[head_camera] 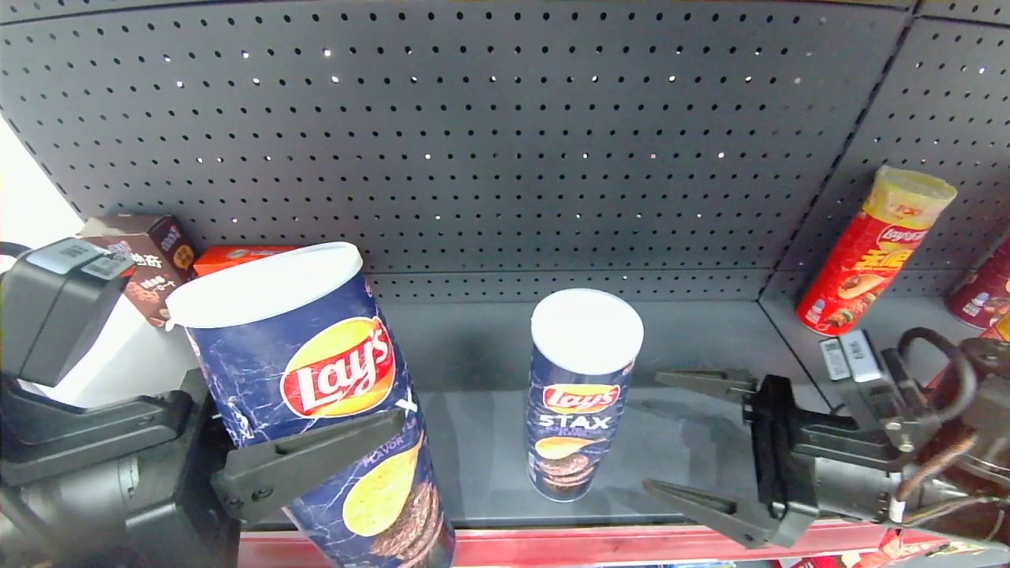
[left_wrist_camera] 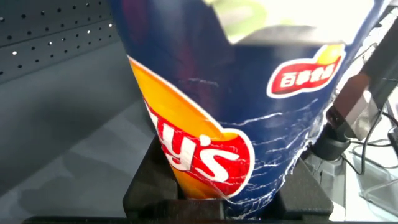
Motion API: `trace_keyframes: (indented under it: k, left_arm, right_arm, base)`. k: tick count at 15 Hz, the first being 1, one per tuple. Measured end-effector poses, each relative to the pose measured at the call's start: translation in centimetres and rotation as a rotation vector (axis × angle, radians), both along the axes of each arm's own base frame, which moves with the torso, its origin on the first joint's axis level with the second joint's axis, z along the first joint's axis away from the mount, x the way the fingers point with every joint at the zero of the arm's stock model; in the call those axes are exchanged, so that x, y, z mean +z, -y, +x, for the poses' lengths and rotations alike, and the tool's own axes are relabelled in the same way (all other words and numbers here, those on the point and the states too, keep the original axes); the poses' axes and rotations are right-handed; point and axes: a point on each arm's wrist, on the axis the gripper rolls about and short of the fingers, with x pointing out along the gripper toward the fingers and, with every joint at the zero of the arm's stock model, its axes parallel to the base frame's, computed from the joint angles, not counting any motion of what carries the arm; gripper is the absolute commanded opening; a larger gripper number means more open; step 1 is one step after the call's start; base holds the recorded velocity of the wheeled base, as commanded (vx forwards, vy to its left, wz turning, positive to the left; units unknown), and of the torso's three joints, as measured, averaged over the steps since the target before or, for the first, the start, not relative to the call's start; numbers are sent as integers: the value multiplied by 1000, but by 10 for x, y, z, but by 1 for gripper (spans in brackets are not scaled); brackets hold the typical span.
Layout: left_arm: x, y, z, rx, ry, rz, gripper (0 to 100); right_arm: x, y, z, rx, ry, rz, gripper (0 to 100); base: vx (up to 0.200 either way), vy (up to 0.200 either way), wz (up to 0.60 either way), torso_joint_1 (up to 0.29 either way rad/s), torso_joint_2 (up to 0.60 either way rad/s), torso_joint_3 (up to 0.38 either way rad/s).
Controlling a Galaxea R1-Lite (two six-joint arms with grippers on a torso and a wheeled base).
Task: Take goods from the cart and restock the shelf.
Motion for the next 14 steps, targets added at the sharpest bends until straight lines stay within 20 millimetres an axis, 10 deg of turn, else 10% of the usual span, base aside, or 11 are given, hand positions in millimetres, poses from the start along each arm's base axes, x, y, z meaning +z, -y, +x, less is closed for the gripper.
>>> trace_keyframes:
  k: [8, 14]
  left_arm:
    - [6, 0, 1, -1, 22, -10, 0]
    - [8, 0, 0, -2, 35, -13, 0]
  right_arm:
    - [14, 76, -107, -288, -40, -21, 100]
    - [-39, 118, -195, -709, -118, 35, 100]
  base:
    - [0, 0, 0, 0, 0, 0]
    - [0, 0, 0, 0, 0, 0]
